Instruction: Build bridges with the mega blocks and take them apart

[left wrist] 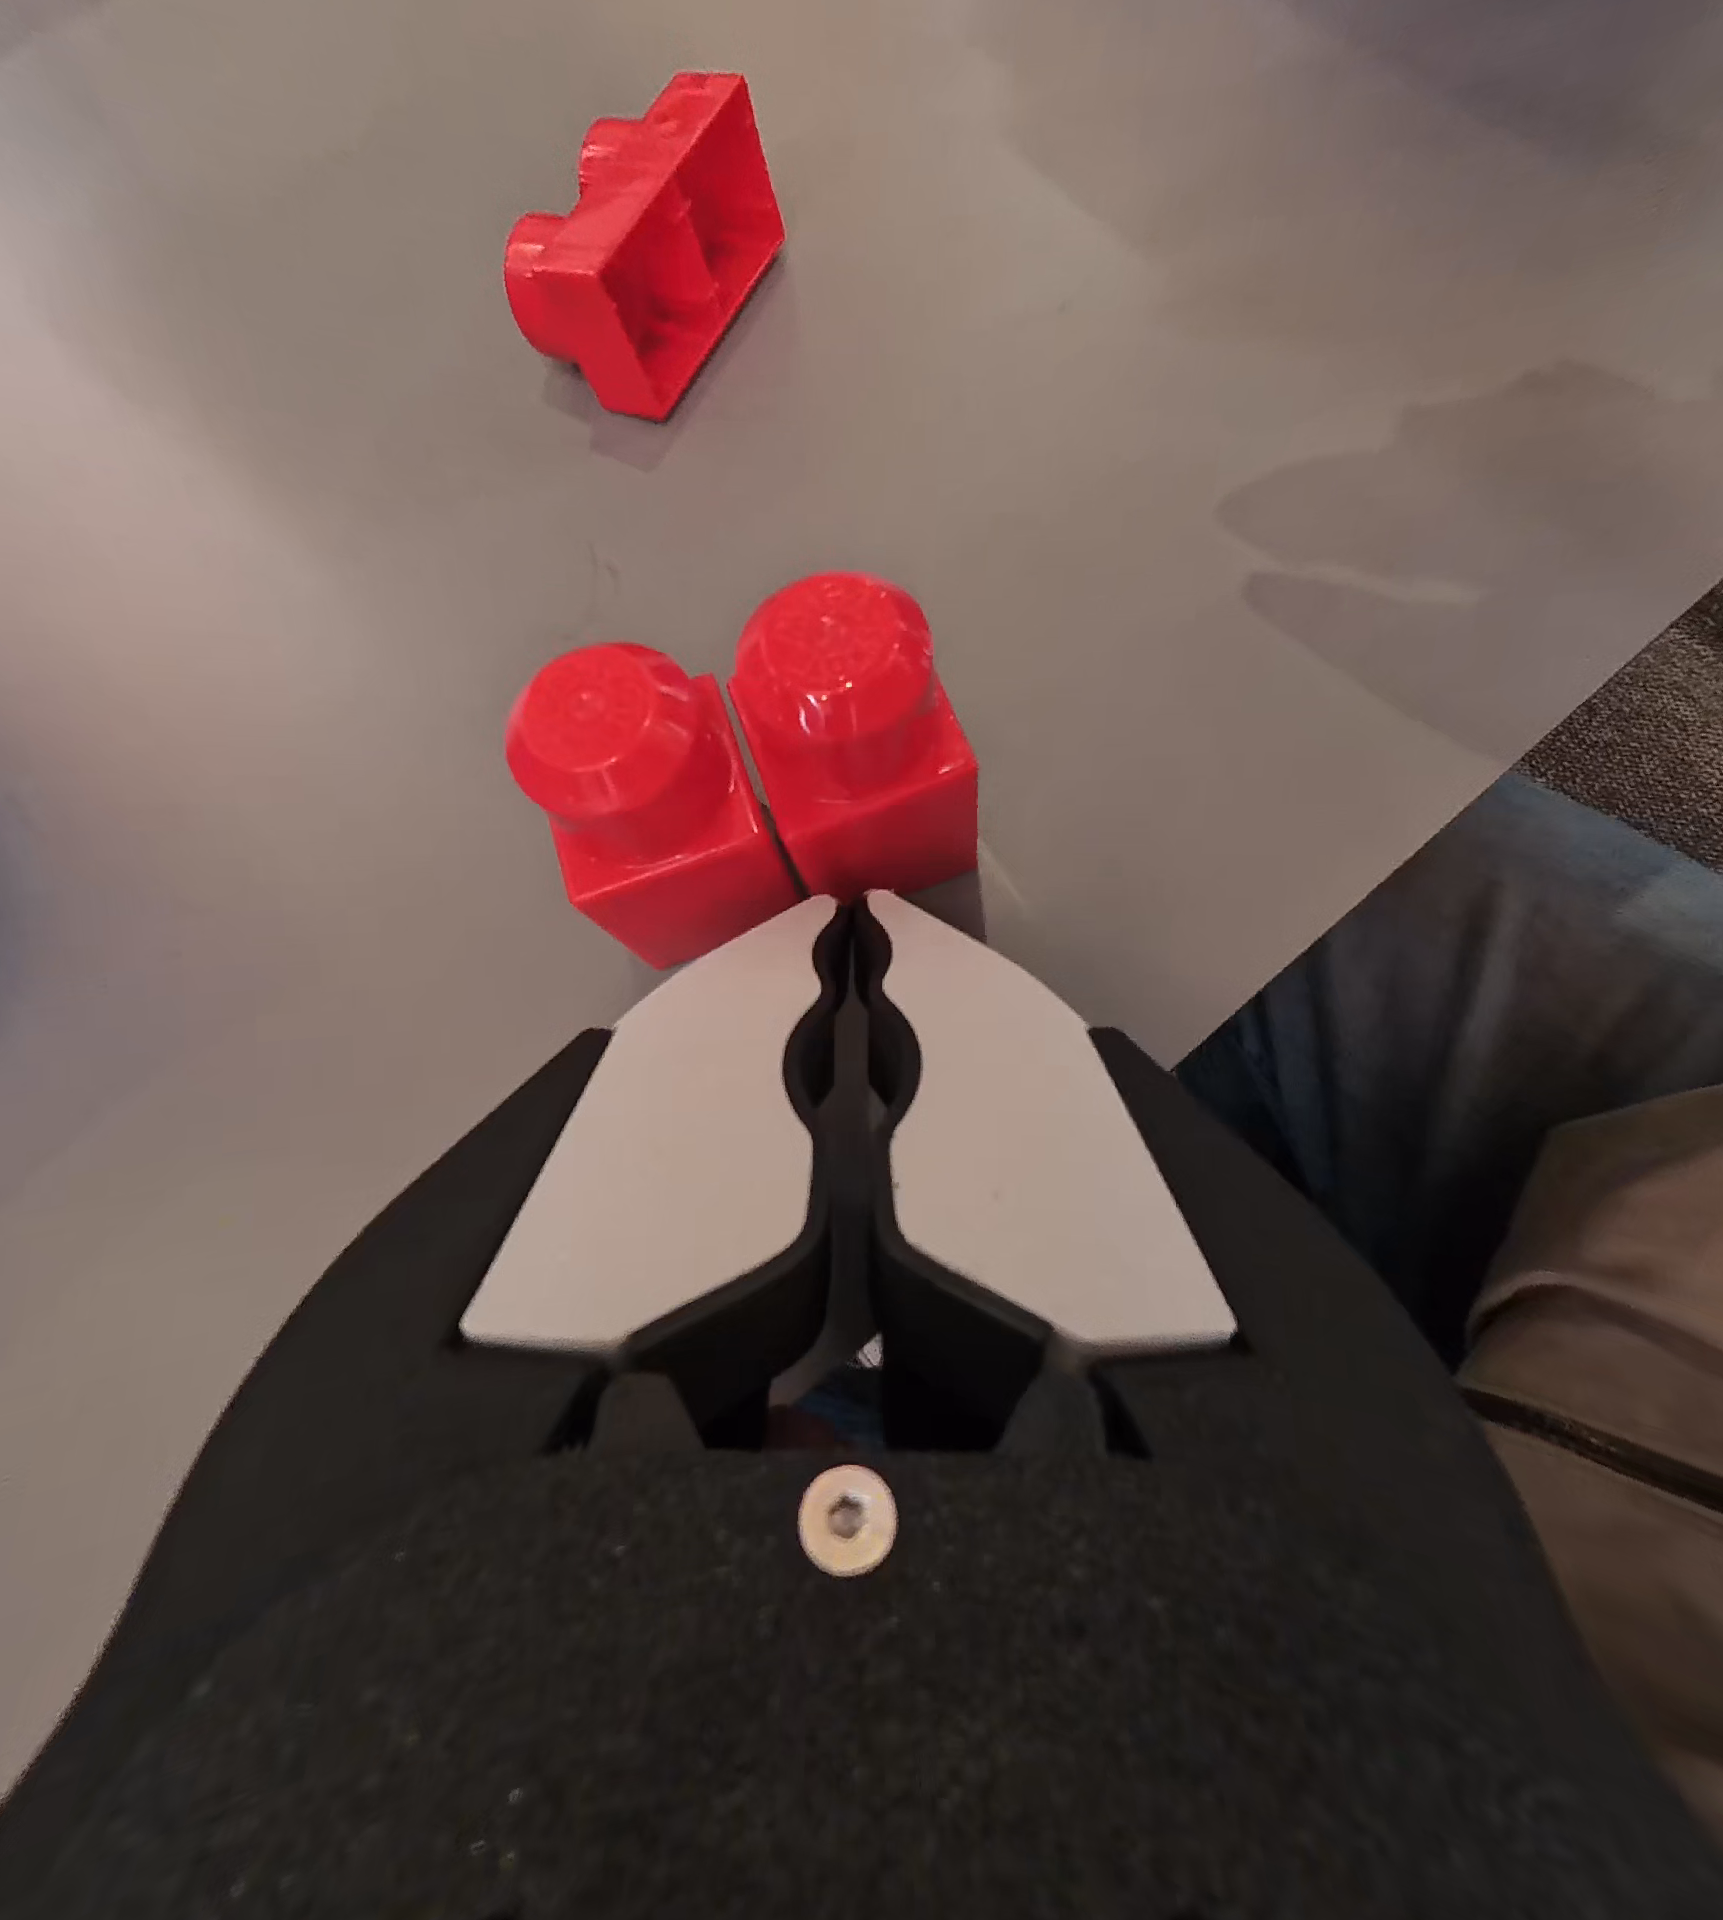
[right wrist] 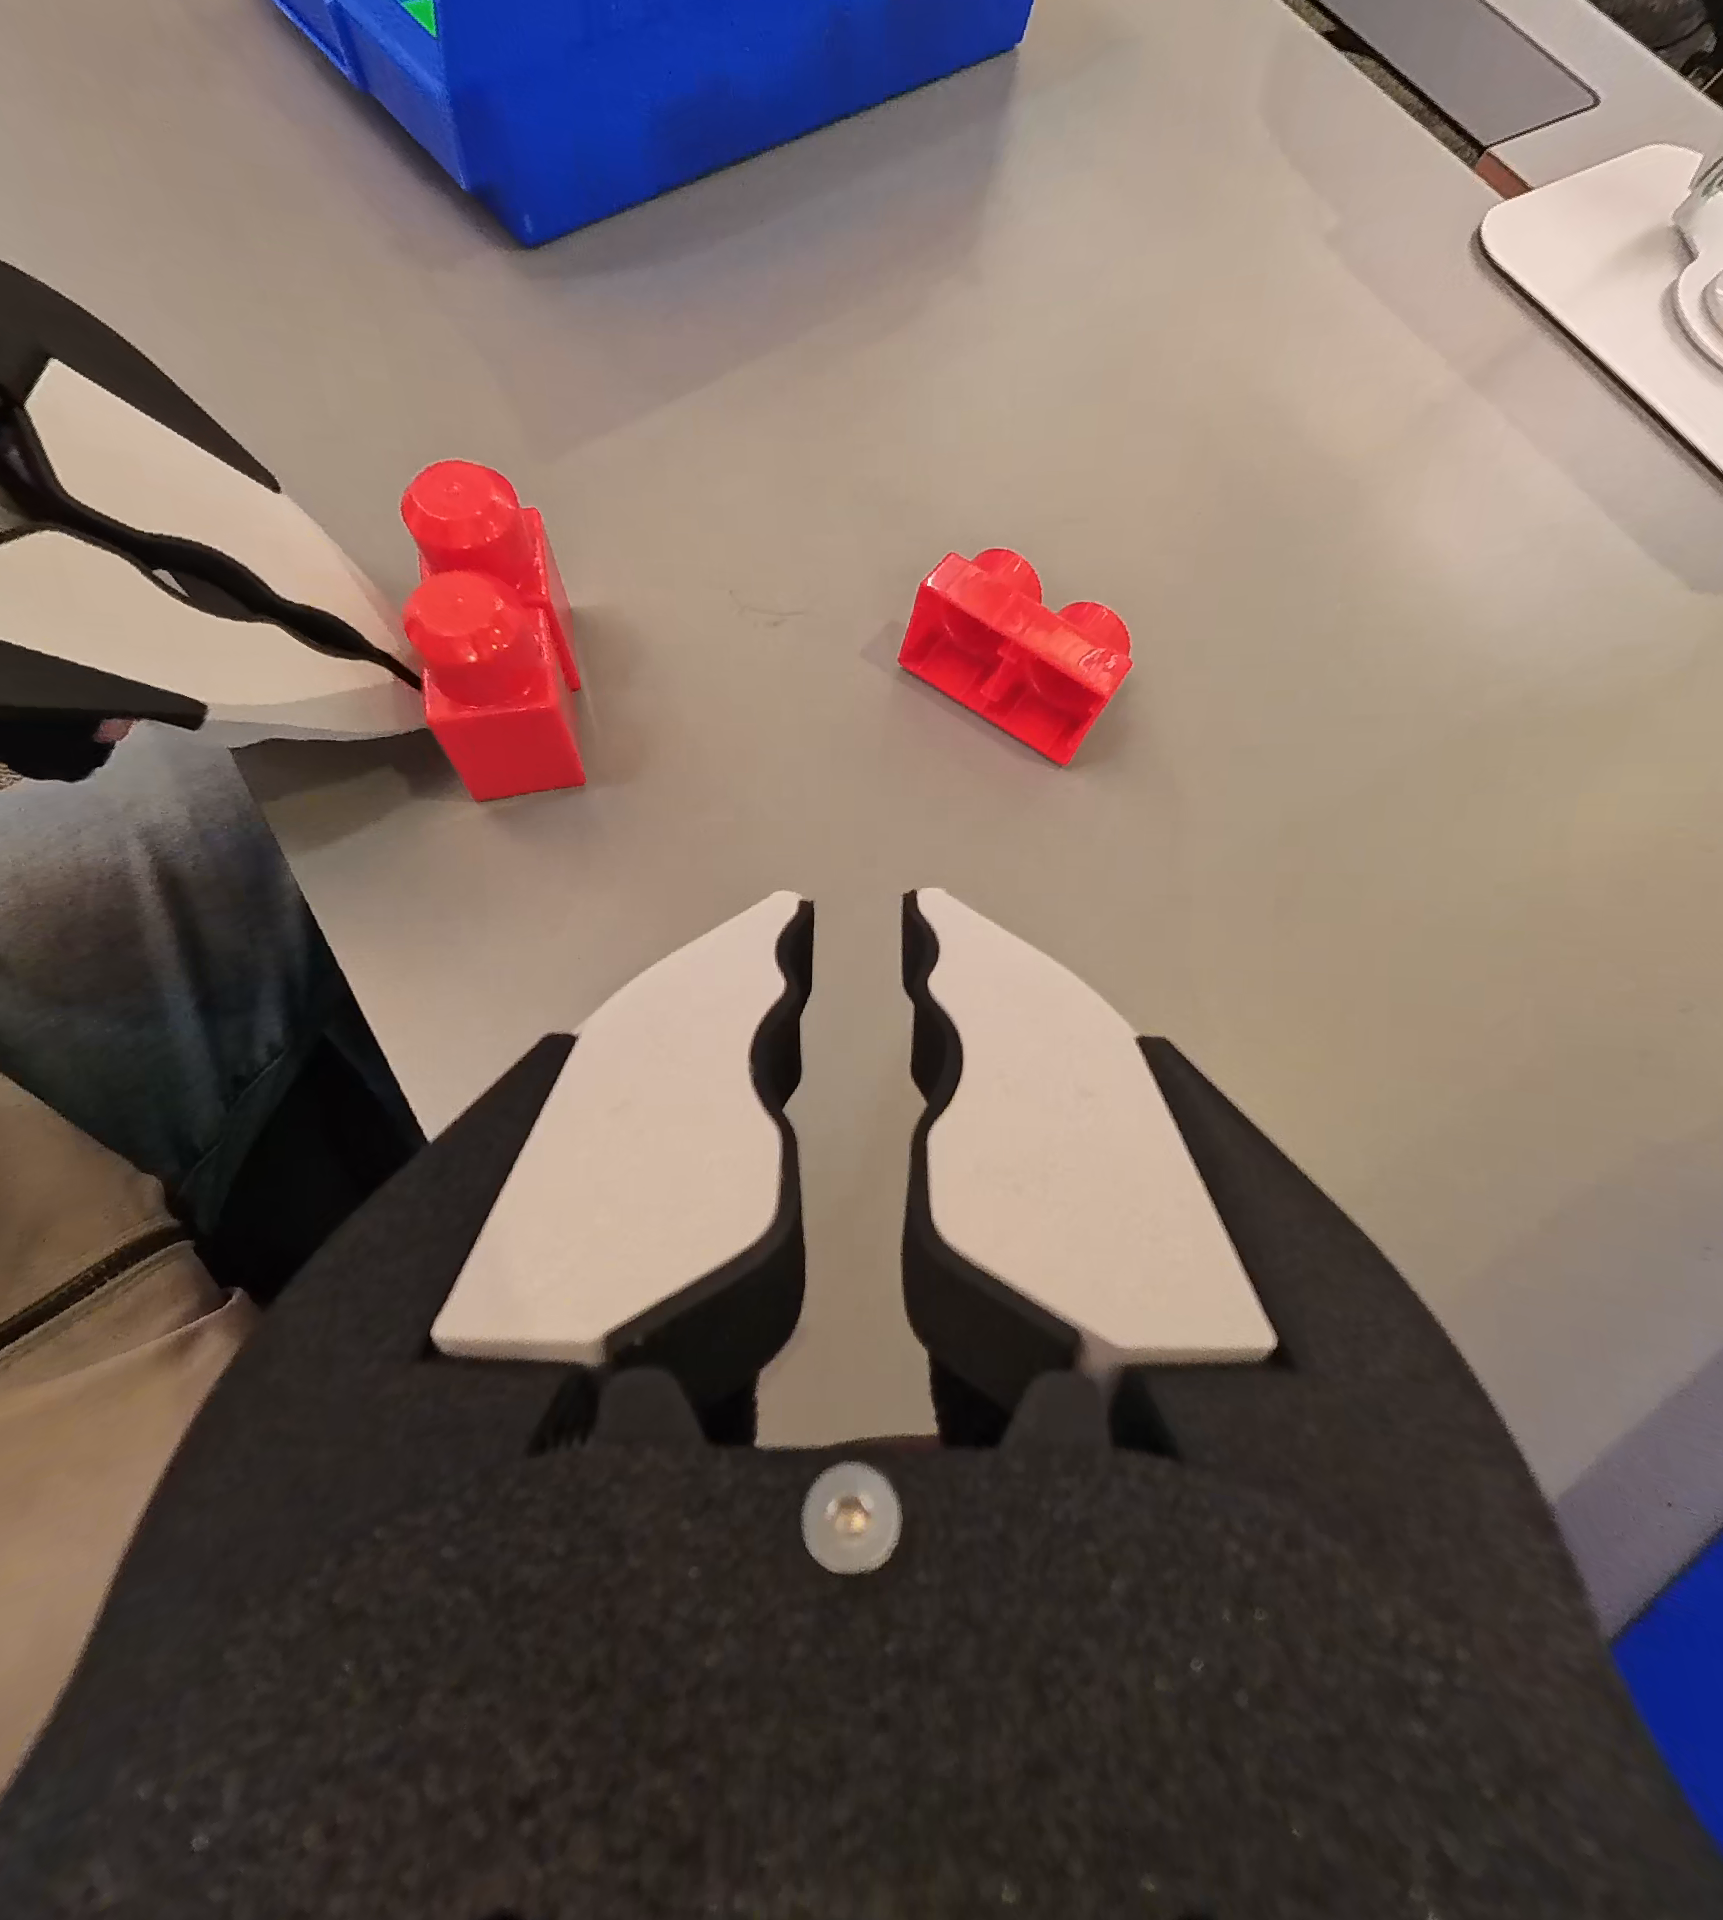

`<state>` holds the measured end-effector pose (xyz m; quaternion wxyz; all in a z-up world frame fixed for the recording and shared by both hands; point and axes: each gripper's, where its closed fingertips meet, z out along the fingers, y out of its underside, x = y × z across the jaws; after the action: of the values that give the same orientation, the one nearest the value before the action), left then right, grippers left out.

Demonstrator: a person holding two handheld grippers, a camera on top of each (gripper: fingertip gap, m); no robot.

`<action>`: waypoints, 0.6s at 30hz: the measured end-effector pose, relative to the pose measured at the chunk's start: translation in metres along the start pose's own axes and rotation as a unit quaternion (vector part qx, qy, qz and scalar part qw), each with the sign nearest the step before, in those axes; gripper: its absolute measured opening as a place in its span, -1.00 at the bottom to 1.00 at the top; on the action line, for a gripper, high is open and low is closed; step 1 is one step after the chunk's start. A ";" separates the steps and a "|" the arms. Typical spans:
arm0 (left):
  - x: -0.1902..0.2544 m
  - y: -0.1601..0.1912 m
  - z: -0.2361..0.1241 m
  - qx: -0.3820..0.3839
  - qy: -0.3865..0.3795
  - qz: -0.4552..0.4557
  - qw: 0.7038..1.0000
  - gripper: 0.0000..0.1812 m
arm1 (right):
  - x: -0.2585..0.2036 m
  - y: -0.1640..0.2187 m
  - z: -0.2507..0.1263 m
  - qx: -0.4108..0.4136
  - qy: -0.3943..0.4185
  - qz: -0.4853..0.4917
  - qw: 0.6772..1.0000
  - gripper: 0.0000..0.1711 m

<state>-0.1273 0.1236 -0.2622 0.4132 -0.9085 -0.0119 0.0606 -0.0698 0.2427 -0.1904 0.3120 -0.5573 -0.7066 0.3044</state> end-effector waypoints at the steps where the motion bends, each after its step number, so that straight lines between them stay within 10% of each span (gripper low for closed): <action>1: -0.001 -0.001 0.000 0.001 -0.004 0.001 1.000 -1.00 | 0.000 0.000 0.000 0.000 0.000 0.000 1.000 -0.81; 11: 0.005 -0.003 -0.003 -0.002 -0.001 0.007 1.000 -1.00 | 0.000 0.001 0.000 -0.001 0.000 0.001 1.000 -0.81; 18: -0.008 0.001 -0.013 -0.005 -0.085 -0.087 0.993 -0.30 | 0.002 -0.001 -0.003 0.003 -0.001 0.002 1.000 -0.81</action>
<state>-0.1336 0.1126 -0.2536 0.4101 -0.8975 -0.1261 0.1016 -0.0682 0.2443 -0.1880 0.3126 -0.5575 -0.7050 0.3075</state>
